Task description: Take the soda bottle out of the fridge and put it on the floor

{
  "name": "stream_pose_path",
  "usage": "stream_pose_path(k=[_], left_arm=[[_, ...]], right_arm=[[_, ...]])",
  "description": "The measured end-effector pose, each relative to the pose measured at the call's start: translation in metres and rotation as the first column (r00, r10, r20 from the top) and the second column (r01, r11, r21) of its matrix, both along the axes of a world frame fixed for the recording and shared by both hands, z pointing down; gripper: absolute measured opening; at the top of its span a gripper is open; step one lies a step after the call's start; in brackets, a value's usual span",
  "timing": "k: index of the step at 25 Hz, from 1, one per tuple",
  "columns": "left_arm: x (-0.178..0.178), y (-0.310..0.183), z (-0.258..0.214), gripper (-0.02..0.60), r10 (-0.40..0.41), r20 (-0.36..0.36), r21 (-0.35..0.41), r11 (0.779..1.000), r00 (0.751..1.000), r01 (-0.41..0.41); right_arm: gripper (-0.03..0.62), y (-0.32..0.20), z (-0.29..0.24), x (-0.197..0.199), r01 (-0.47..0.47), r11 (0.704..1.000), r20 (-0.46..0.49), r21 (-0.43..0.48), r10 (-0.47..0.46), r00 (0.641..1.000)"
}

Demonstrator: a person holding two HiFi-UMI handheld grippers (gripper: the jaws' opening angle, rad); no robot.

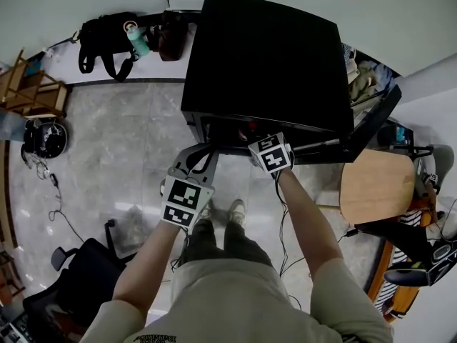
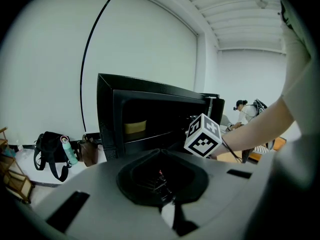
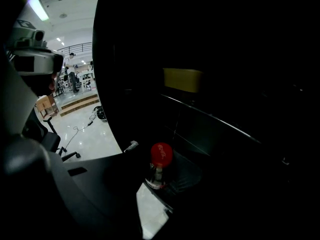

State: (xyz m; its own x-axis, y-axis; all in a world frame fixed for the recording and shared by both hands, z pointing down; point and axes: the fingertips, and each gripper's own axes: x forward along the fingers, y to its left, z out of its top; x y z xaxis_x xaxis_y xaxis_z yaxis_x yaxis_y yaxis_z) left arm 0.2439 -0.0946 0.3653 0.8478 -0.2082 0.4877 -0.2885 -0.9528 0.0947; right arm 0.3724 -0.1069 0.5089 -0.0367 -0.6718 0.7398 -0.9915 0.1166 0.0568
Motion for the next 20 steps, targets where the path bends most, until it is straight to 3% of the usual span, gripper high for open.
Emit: stream_pose_path(k=[10,20], left_arm=[[-0.007,0.008,-0.001,0.006,-0.004,0.012,-0.004,1.0,1.0,0.004],[-0.017,0.014,-0.032,0.006,-0.004,-0.002,0.029,1.0,1.0,0.004]], right_arm=[[0.112,0.023,-0.006,-0.006,0.011,0.999,-0.074,-0.05,-0.015,0.997],[0.112,0.057,-0.088,-0.031,0.074,0.997,-0.056,0.034,-0.072,0.996]])
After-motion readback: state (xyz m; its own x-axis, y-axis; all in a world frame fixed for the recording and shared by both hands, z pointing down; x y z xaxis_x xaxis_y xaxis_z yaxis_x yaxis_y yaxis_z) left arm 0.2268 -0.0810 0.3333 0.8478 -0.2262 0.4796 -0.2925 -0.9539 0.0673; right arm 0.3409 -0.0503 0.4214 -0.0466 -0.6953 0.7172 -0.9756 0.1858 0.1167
